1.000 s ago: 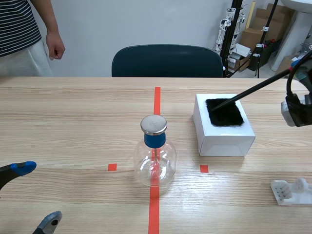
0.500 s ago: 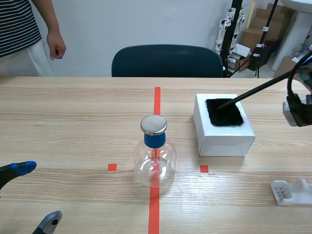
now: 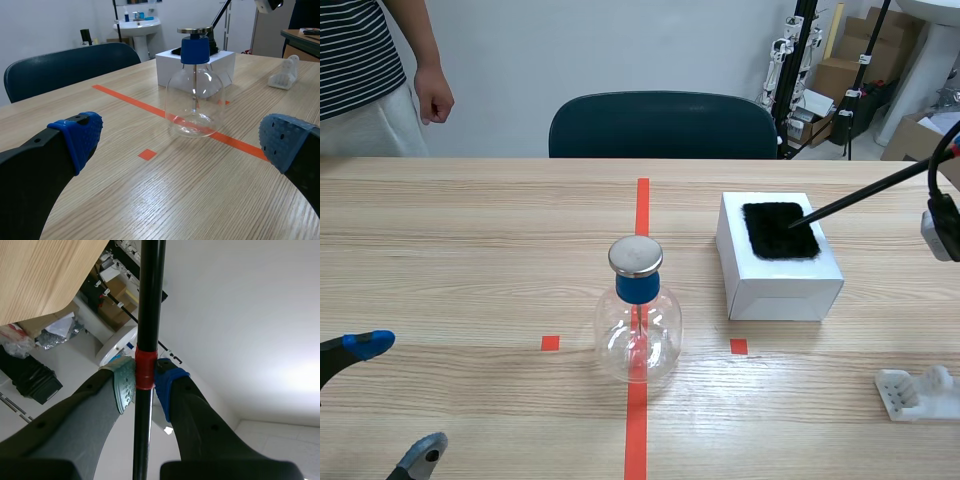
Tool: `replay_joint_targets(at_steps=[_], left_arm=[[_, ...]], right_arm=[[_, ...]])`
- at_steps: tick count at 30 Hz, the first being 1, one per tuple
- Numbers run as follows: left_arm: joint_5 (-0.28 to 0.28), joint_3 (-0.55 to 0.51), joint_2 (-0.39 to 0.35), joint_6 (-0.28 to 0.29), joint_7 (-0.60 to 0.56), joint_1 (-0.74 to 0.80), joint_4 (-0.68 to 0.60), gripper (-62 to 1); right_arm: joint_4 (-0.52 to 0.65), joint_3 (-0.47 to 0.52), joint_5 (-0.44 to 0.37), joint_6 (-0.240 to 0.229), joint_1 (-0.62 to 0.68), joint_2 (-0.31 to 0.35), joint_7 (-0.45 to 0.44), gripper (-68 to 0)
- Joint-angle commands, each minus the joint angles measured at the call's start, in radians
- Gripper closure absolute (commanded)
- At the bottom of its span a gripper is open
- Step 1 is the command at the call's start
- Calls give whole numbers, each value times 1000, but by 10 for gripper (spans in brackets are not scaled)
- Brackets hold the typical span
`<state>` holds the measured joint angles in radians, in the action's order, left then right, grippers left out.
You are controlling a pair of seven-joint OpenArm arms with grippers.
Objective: Do the electroscope experiment. rub the rod on the fur
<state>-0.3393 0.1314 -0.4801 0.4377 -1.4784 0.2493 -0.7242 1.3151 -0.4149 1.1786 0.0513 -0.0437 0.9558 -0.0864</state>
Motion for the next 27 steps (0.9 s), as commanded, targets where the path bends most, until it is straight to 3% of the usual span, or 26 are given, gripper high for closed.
replay_joint_targets(at_steps=[1,9,20,27], left_arm=[[11,-8,-8,-2,-21,0,-14,-623],[11,-8,-8,-2,-21,0,-14,-623],[11,-8,-8,-2,-21,0,-14,-623],[11,-8,-8,-2,-21,0,-14,-623]], right_arm=[[13,9,8,14,-18,4,-13,2],[44,9,12,34,-18,-44,-16,2],[29,9,15,8,-18,48,4,2],[59,9,15,8,-18,-9,-30,2]])
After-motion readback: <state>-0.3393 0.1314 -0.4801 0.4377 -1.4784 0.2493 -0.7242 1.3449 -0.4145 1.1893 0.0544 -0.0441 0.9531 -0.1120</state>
